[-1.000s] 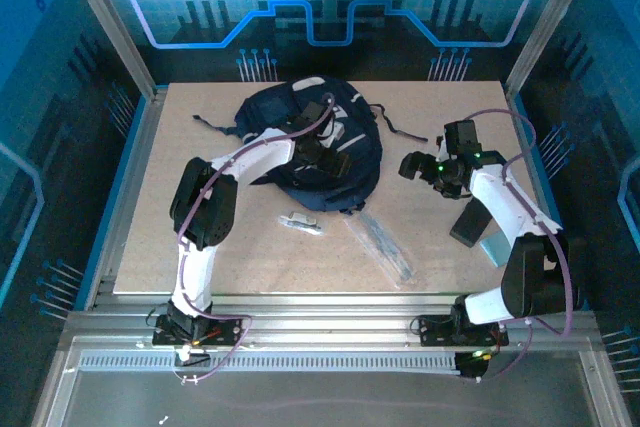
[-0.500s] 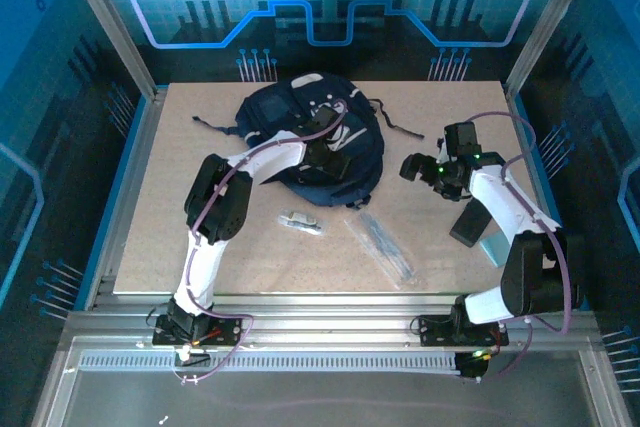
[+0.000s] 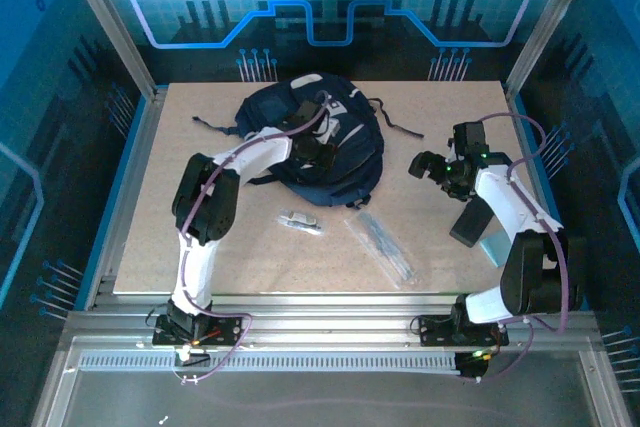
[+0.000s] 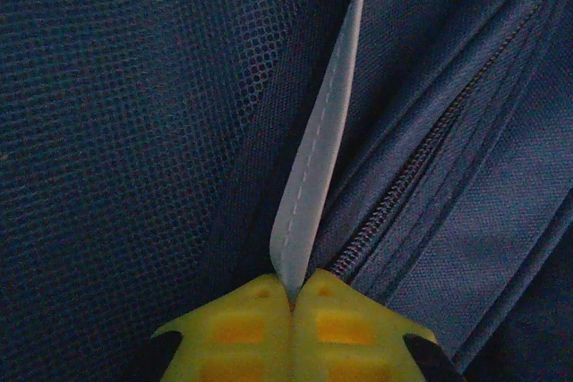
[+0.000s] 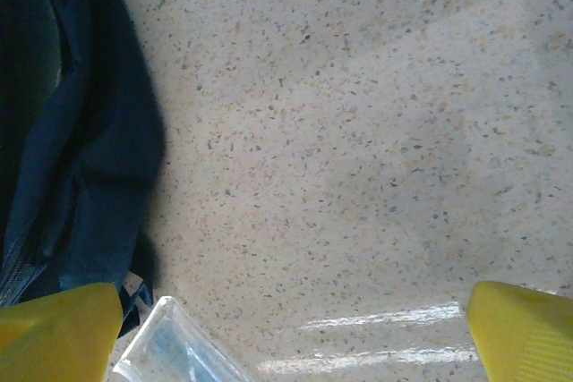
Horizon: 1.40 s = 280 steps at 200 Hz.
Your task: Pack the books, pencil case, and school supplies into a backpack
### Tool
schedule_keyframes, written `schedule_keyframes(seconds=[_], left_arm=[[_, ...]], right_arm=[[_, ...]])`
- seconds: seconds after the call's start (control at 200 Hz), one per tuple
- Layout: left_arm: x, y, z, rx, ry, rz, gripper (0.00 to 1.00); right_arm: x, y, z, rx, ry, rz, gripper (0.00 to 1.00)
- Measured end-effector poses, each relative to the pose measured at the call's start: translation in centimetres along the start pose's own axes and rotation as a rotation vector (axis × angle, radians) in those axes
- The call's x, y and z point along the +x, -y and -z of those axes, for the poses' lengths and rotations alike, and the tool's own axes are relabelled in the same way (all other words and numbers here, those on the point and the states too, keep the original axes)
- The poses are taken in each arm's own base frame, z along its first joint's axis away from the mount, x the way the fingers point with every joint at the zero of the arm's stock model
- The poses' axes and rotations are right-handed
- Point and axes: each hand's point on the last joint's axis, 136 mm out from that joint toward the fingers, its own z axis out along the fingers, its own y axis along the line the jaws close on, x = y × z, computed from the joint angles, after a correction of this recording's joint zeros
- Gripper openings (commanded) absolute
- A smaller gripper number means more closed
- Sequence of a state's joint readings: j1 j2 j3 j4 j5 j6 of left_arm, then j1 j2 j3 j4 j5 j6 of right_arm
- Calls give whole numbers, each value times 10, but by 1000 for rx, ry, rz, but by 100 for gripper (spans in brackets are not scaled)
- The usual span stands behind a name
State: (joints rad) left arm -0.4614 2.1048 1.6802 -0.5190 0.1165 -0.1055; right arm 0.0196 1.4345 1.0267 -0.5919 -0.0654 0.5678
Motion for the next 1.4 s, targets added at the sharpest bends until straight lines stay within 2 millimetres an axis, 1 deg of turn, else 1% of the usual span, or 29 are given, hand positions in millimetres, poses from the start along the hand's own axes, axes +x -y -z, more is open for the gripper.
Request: schedule_keyframes(seconds=[0.095,0.21,0.295,0.35,0.43,0.5,0.565,0.67,0.73,0.78,0.87,0.921,0.996,1.091,1.181,1.236,1.401], left_arm=[[-11,0,23,39,33,40,0],[-28,1,55,74,97,75,0],[-36,0,72,95,125,103,0],[-38,-1,78,106,133,118,0],[-39,-3,81,125,132,145,0],[-39,-3,82,146,128,174,0],[-40,-4,84,164,127,196,0],[-41,-6,86,187,126,221,0],[-42,-7,87,201,127,238,0],[-44,-8,88,214,129,251,0],[-47,-10,91,238,135,278,0],[-48,-12,92,248,139,288,0],[-50,-13,94,262,143,305,0],[-52,-13,94,273,146,311,0],[-53,-12,95,282,149,320,0],[-53,-12,95,283,150,323,0],[-54,-14,97,291,150,329,0]], right_arm=[[-3,7,1,24,9,-10,100],[-7,21,2,68,23,-35,100],[-12,34,5,106,36,-60,100],[-15,41,7,123,43,-77,100],[-20,51,10,137,56,-102,100],[-22,54,11,139,61,-109,100],[-21,52,12,128,57,-99,100],[-14,41,11,88,33,-61,100],[-2,30,8,66,1,-17,100],[13,18,5,53,-35,32,100],[47,-5,0,43,-111,149,100],[69,-18,-2,35,-159,217,100],[97,-32,-4,30,-215,307,100],[129,-45,-3,30,-276,410,100],[151,-51,-3,40,-321,487,100],[165,-52,-7,50,-354,532,100],[194,-46,-24,107,-448,647,100]])
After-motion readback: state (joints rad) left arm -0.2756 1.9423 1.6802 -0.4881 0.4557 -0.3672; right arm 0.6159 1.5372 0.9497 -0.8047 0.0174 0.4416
